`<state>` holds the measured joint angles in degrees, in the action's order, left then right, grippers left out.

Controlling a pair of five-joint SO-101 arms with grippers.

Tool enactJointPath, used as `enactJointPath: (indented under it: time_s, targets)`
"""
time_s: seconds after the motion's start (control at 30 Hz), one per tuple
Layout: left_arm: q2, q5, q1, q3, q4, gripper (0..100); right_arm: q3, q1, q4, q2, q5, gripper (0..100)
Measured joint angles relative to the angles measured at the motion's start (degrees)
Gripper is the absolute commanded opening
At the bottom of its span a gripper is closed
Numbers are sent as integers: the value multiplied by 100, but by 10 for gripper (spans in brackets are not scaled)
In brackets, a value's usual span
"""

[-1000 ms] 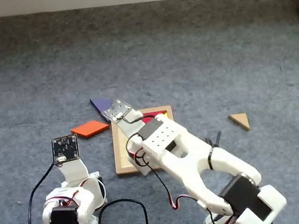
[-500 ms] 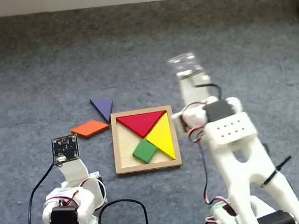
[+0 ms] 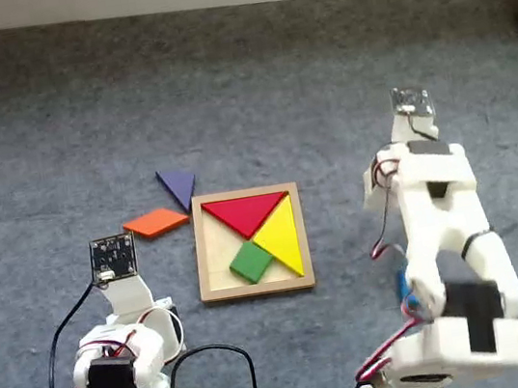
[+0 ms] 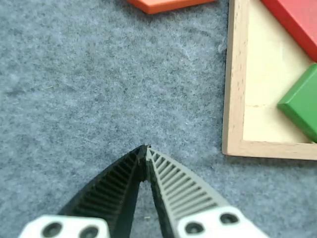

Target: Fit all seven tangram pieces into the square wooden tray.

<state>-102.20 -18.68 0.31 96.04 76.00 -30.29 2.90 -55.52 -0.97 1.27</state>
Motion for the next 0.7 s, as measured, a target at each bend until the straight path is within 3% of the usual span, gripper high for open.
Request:
enactJointPath:
  time_s: [0.3, 0.7]
  targets:
    - [0, 0, 0, 0, 0, 6, 1222, 264, -44, 1336, -457, 231]
    - [0, 0, 0, 0, 0, 6, 2268, 229, -1152, 2101, -457, 171]
